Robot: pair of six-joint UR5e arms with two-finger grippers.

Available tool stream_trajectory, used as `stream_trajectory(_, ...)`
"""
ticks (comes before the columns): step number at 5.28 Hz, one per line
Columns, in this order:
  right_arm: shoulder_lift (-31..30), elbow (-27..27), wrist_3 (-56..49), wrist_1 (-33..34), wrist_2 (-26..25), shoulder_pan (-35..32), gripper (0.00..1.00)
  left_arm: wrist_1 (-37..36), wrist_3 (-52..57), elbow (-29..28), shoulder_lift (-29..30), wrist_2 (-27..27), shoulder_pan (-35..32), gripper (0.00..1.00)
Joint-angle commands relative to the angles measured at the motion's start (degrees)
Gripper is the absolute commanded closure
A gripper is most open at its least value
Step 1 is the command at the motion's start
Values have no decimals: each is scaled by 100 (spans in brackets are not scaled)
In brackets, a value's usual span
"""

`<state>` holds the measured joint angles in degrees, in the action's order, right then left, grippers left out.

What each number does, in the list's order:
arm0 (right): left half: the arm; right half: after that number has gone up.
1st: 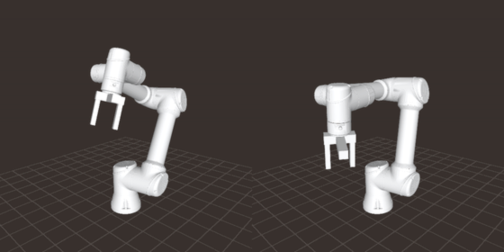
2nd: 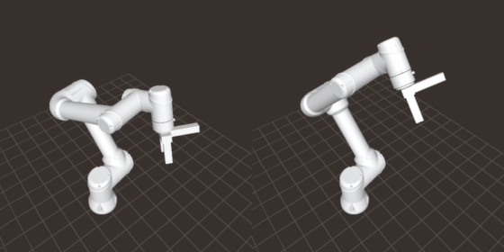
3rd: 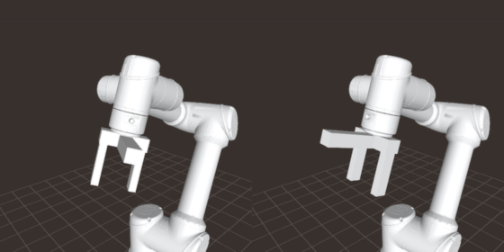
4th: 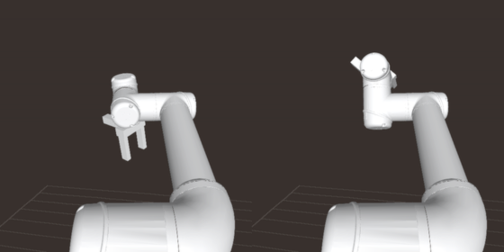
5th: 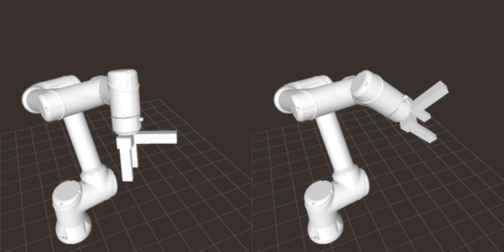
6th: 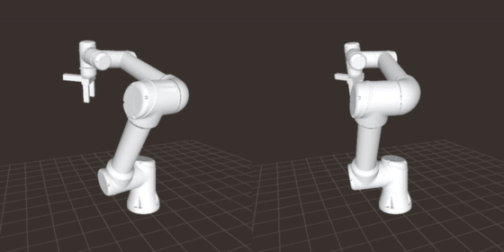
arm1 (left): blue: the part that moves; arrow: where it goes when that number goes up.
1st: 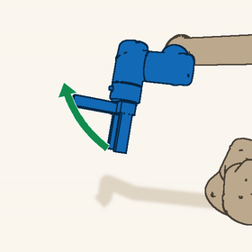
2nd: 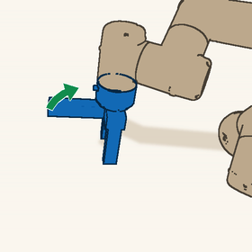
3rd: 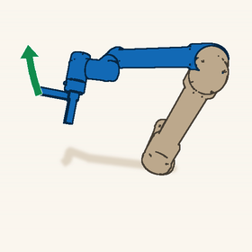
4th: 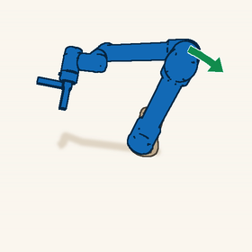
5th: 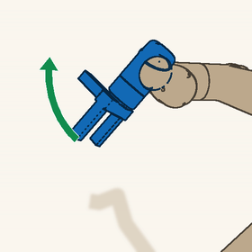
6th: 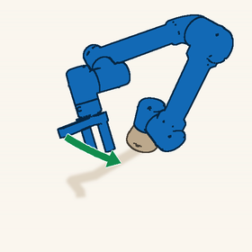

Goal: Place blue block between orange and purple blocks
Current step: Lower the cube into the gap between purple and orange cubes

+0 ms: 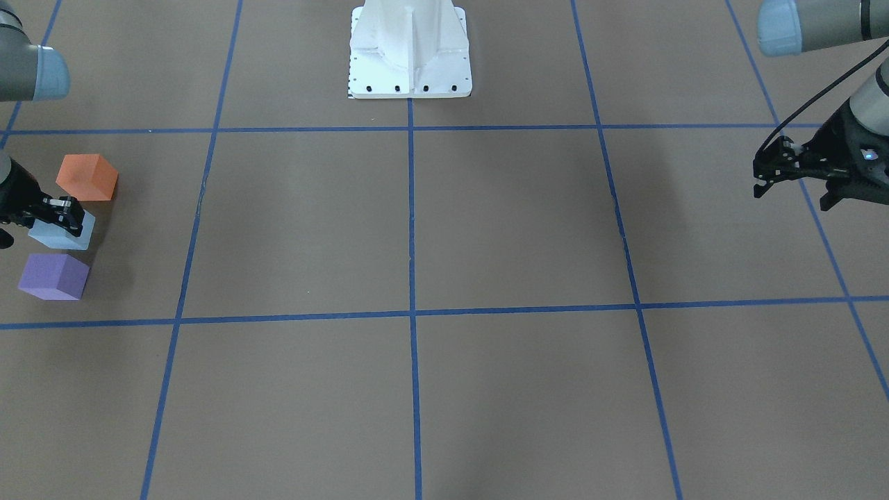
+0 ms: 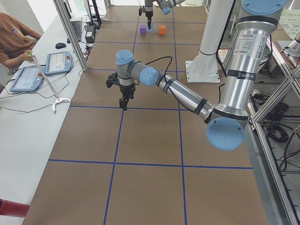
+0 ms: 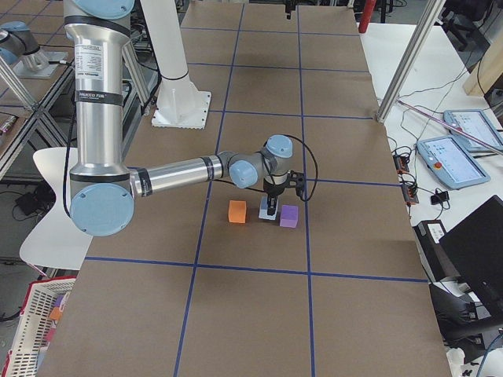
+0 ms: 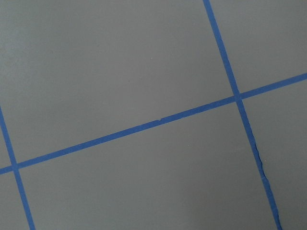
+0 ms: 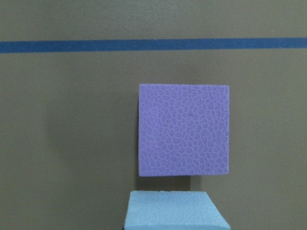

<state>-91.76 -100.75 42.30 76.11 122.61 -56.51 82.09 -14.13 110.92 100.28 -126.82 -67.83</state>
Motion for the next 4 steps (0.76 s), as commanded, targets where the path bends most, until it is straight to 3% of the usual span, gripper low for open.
stream_trajectory(1,9,55,7,0,0,149,100,0,6,-35,0,17,7,0)
stream_trajectory(4,-8,187,-2,0,0,176,100,0,6,-35,0,17,15,0)
